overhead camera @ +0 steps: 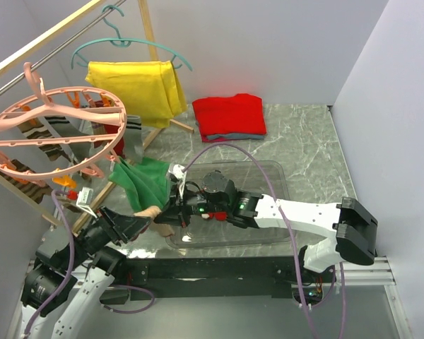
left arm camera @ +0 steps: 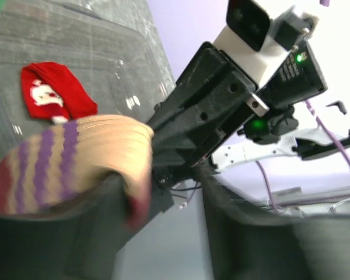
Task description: Remove the socks clipped to the hanger
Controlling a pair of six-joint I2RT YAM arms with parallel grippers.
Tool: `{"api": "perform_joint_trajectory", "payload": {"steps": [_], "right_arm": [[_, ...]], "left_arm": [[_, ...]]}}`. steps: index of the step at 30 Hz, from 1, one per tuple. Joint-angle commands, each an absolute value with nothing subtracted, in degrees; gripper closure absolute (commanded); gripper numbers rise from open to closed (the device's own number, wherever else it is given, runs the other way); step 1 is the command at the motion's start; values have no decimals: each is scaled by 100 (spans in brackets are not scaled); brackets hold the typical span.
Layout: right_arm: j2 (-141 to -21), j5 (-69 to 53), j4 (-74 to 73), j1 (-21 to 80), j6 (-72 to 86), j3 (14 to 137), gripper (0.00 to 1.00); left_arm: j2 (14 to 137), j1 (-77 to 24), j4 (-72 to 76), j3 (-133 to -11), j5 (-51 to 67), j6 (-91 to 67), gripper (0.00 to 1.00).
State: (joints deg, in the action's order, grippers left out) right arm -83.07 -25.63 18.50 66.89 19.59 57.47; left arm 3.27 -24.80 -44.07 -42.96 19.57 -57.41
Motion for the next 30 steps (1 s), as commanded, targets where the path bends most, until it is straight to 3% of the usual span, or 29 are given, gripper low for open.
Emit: {"api": "perform_joint_trajectory", "payload": {"steps": [1,2,6,7,15,18,19,21,22,25,30], "right_arm": [[-7972,-1206,1091,6592,1819,6038,100],[-7919,-1039,864,6540,1889,6021,100],[-7709,-555,440,5909,2074,5775,100],[-7647,-528,370,5776,2092,5714,100],[-7435,-9,-632,4782,1995,5458,100],[-7576,570,-1036,4615,1907,5502,85],[-7611,658,-1142,4579,1881,5502,70],[-7603,668,-1143,4553,1828,5458,51],[-7620,668,-1160,4553,1793,5467,36],[-7664,642,-1265,4561,1662,5659,20],[-7796,677,-1257,5016,1459,6301,13]], "left_arm": [[237,-2470,-4482,-4579,1566,-5529,34],[220,-2461,-4578,-4614,1530,-5494,27],[237,-2461,-4807,-4746,1362,-5362,19],[229,-2470,-4834,-4755,1328,-5344,13],[18,-2470,-4843,-4921,1353,-5326,13],[18,-2470,-4878,-5194,1275,-5186,13],[18,-2470,-4895,-5273,1257,-5142,13],[18,-2470,-5018,-5554,1021,-5011,13],[18,-2470,-5184,-5650,915,-4966,13],[18,-2470,-5500,-5958,468,-4817,14],[-148,-2470,-5529,-6240,193,-4720,15]]}}
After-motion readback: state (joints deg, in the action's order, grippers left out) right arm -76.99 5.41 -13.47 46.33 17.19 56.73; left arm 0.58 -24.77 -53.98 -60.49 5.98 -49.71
